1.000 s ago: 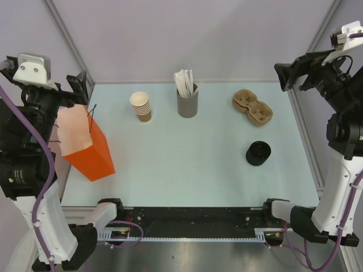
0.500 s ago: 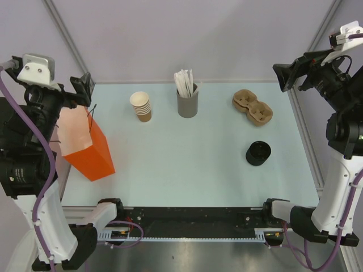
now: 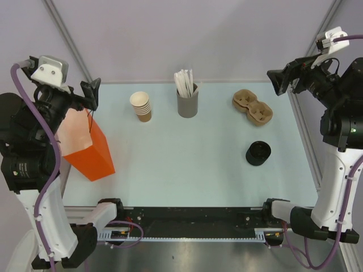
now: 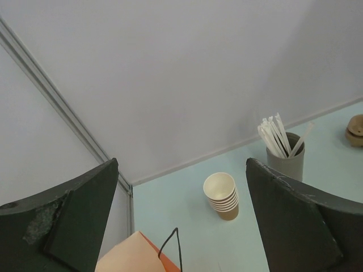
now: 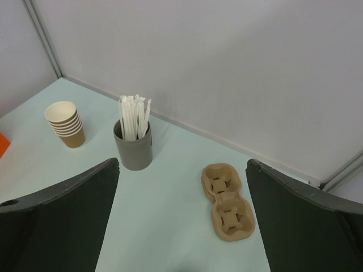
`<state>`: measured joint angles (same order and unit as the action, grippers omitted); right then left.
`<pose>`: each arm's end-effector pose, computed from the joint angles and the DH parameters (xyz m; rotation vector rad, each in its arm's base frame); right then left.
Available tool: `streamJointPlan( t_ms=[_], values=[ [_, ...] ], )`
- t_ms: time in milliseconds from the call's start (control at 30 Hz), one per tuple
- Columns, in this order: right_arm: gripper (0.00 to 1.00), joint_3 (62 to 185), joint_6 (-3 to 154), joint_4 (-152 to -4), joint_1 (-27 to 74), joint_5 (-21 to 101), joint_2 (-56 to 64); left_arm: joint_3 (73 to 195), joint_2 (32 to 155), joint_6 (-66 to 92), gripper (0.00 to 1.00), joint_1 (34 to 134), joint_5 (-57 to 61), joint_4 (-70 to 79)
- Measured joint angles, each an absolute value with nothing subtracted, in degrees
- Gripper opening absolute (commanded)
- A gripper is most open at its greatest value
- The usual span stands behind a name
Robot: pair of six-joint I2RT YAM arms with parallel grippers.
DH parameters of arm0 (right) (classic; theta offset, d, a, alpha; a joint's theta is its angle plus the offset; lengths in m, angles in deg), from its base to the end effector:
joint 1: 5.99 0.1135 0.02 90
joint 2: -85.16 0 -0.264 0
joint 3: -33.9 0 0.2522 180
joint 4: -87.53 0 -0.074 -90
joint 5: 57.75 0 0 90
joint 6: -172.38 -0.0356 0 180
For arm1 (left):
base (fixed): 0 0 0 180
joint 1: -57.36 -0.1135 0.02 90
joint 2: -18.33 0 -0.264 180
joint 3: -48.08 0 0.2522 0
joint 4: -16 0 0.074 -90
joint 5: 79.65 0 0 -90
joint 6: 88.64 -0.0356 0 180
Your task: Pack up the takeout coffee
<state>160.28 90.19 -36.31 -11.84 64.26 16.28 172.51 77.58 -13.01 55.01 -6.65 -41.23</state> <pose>0.1656 0.0020 0.5749 -0.4639 1.4853 0.2435 0.0982 -0.0064 0.5842 0.3905 1.3842 0.0273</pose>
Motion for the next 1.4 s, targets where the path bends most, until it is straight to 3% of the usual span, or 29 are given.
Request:
streamJointPlan(
  t_ms=[533,967,1400],
  values=[
    [1.00,144.91,95.13,-38.00,-9.52,58.47,19.49,166.87,77.25,-17.69,0.99,55.38,-10.23,-43.21],
    [1.00,135.25,91.59,-44.66,-6.33,43.04,15.97,157.76,74.34,-18.24,0.99,55.51,7.08,-42.89],
    [0.97,134.73,85.36,-50.96,-3.95,32.96,-0.77,148.56,73.21,-18.15,0.99,55.54,17.75,-39.43]
  ],
)
